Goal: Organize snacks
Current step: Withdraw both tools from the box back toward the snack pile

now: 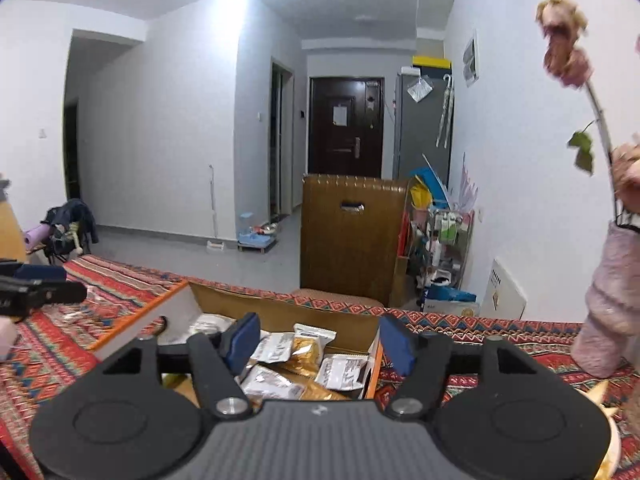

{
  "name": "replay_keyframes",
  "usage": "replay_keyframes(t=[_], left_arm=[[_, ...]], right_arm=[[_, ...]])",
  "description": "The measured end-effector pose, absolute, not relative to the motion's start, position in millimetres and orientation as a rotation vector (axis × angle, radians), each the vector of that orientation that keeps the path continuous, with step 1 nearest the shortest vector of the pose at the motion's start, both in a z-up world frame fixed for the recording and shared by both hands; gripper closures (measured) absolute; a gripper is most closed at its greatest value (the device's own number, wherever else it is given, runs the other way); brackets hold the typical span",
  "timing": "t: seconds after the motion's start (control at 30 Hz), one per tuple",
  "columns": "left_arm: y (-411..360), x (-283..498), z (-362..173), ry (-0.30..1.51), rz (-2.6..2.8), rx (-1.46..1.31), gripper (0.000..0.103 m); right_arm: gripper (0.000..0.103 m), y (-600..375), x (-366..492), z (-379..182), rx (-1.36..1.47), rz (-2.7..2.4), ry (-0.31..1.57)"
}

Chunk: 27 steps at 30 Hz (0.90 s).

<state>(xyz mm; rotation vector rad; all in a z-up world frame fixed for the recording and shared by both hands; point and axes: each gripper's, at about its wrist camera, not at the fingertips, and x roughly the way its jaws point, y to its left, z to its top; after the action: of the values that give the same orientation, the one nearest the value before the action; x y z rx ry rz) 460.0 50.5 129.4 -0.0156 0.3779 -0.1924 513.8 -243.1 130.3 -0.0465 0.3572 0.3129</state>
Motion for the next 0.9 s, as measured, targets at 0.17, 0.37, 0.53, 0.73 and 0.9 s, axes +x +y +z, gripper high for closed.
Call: replay_keyframes(t=[0.17,0.37,0.53,0.73,0.9], left_arm=[[36.1,375.0,137.5,0.337,-0.251,0.034,0.017],[33.9,293.9,128.2,0.336,-0.246,-0.020,0.010],[41.4,249.8,100.9,0.412,-0.230,-0.104,0.009],[46.3,213.2,71.3,0.507,-0.215,-0.130,0.009],[47.9,205.2,52.6,0.567,-0.188,-0.154,0.009]], right_arm=[[0.020,-246.9,441.0,138.0,-0.081,0.356,0.347],[0.013,-242.9,351.8,122.9,-0.129,0.390,0.362],[0.010,-235.0,291.7,91.3,-0.120,0.403,0.424],[0.010,-233.2,243.1,48.7,-0.055,0.407,0.528],[0.010,-233.0,222.0,21.8,-0.042,0.391,0.589]])
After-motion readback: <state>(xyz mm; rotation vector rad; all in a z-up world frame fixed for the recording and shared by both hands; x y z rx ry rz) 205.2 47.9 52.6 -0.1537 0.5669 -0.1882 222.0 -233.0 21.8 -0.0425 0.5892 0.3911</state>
